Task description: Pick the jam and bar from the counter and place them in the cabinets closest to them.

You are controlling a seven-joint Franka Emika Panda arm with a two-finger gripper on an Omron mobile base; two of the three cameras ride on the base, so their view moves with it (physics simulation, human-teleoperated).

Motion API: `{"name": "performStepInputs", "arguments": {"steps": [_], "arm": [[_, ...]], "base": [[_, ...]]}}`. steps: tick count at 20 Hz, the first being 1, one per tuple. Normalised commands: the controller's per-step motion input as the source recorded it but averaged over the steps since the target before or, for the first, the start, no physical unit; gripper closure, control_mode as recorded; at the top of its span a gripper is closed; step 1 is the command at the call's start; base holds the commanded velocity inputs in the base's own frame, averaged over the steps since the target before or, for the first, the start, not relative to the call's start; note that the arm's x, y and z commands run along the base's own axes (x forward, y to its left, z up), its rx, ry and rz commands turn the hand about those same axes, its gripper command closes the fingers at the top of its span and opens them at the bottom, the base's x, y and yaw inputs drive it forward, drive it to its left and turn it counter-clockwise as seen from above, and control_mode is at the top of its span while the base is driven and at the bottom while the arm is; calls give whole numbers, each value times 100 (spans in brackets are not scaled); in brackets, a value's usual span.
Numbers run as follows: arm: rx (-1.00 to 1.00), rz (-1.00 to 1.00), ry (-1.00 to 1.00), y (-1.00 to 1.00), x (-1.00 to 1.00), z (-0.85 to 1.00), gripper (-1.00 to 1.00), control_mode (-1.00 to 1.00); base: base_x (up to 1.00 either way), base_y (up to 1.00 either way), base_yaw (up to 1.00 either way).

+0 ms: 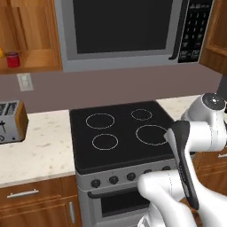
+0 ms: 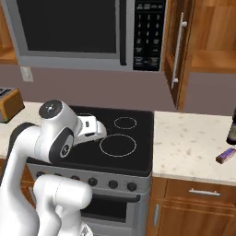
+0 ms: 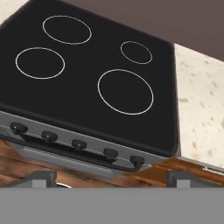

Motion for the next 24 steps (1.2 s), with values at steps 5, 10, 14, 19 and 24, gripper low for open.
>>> {"name": "performStepInputs", "arguments": {"steps": [5, 10, 14, 19, 24], "arm": [[0, 0, 0, 0, 0, 0, -100, 100], [0, 0, 0, 0, 0, 0, -100, 100], [0, 0, 0, 0, 0, 0, -100, 100], [0, 0, 0, 0, 0, 0, -100, 100], [0, 0, 0, 0, 0, 0, -100, 100]], "base": [[-20, -71, -5], [-22, -71, -6], [-19, -72, -5], [-15, -69, -4], [-8, -67, -3]]}}
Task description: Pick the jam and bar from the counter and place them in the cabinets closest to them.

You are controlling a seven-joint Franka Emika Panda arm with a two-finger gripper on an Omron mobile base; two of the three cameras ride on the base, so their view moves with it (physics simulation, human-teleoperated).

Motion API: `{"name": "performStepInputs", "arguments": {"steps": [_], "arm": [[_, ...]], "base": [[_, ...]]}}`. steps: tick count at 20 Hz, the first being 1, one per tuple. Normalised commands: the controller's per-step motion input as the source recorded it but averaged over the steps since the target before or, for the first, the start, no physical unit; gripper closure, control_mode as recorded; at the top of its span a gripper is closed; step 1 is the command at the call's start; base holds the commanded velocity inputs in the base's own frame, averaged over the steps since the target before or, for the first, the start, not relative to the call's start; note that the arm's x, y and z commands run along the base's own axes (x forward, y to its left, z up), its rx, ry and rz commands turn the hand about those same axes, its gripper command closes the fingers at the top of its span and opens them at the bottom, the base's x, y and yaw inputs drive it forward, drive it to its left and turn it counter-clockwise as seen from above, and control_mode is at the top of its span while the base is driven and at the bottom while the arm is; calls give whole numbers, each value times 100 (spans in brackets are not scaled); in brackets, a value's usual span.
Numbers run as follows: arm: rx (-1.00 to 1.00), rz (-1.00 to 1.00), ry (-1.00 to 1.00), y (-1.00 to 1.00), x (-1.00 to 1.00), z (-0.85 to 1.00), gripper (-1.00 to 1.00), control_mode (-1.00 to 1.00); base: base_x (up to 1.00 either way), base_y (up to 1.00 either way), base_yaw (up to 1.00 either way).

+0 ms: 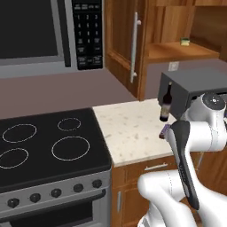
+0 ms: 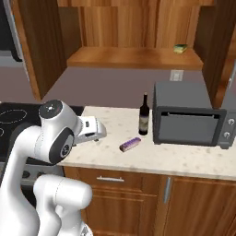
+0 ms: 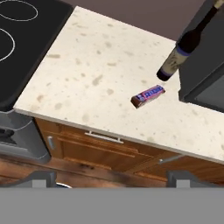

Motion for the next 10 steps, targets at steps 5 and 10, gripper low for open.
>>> {"name": "performStepInputs", "arguments": {"steps": [5, 10], "arm": [[0, 0, 0, 0, 0, 0, -100, 100], [0, 0, 0, 0, 0, 0, -100, 100]], "base": [[-3, -59, -1], [-6, -47, 0]]}}
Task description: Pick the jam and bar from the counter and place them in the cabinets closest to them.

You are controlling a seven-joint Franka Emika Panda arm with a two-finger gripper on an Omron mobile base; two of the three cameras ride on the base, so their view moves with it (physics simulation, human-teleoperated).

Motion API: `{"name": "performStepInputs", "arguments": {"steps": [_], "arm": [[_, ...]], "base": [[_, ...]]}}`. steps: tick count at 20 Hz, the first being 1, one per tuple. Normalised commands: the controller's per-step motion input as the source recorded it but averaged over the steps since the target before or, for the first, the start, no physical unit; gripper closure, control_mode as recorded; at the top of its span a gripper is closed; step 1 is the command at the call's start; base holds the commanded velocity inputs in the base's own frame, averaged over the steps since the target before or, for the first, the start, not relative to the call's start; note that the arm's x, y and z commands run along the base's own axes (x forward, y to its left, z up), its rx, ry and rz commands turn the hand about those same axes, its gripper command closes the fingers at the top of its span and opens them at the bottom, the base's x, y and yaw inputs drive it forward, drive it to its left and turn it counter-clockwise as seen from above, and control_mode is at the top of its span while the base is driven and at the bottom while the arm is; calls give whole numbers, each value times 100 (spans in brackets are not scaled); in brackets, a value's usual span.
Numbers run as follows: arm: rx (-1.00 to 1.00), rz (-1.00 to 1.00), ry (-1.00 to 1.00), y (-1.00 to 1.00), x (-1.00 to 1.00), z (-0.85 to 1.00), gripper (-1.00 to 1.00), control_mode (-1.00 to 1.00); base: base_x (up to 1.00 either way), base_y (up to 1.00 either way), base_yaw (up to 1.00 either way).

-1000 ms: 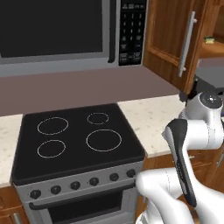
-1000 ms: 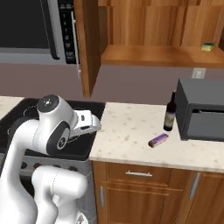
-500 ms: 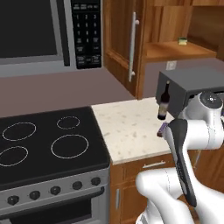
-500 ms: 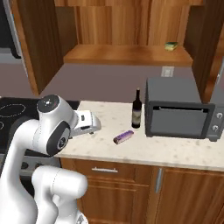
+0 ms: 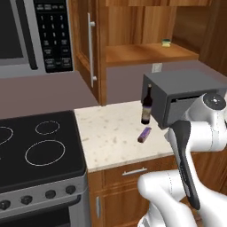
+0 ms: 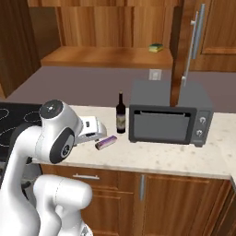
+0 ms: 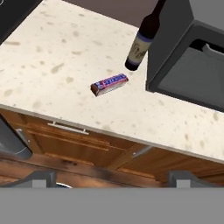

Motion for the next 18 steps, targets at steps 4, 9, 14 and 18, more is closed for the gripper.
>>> {"name": "performStepInputs", "arguments": {"steps": [4, 9, 14, 18], "arm": [[0, 0, 0, 0, 0, 0, -100, 100], [0, 0, 0, 0, 0, 0, -100, 100], [0, 0, 0, 0, 0, 0, -100, 100], [0, 0, 0, 0, 0, 0, -100, 100]], "base": [[-5, -20, 0], [5, 0, 0], [46, 0, -2], [58, 0, -3]]}}
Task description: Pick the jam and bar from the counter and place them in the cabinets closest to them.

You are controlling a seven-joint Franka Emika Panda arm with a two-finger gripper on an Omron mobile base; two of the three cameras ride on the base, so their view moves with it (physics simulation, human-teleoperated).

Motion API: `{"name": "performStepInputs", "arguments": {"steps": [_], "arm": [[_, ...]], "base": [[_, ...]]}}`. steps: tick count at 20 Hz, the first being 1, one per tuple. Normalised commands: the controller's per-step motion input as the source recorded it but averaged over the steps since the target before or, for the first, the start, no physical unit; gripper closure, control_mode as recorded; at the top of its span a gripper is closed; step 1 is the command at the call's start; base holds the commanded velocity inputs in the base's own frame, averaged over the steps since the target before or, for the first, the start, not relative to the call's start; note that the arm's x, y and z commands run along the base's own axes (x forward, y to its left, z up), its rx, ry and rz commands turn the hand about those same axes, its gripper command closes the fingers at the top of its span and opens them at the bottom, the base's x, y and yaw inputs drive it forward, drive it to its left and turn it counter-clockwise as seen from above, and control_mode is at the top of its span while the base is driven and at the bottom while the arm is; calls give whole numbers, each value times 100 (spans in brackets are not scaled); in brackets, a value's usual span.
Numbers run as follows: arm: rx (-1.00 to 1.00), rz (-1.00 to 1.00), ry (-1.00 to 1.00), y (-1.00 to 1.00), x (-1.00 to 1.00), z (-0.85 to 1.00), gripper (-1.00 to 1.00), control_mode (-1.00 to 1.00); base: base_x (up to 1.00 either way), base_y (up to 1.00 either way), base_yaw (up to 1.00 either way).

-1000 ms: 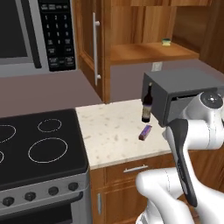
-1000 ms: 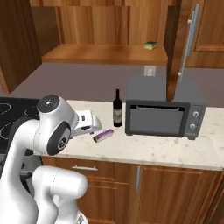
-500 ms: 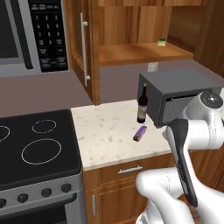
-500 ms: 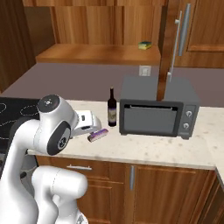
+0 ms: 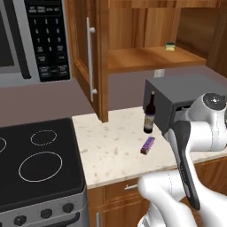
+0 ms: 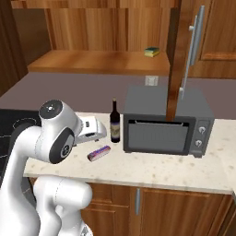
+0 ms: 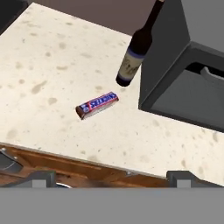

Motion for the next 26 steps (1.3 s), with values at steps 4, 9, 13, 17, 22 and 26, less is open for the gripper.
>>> {"name": "performStepInputs", "arguments": {"steps": [4, 9, 13, 17, 22, 26], "arm": [[0, 0, 0, 0, 0, 0, -100, 100], [0, 0, 0, 0, 0, 0, -100, -100], [0, -8, 0, 21, 0, -3, -100, -100], [3, -24, 0, 29, 0, -8, -100, -100], [4, -26, 0, 19, 0, -8, -100, -100], [1, -3, 0, 2, 0, 0, -100, -100]], "base": [[42, 0, -3], [0, 0, 0], [0, 0, 0], [0, 0, 0], [0, 0, 0], [0, 0, 0]]}}
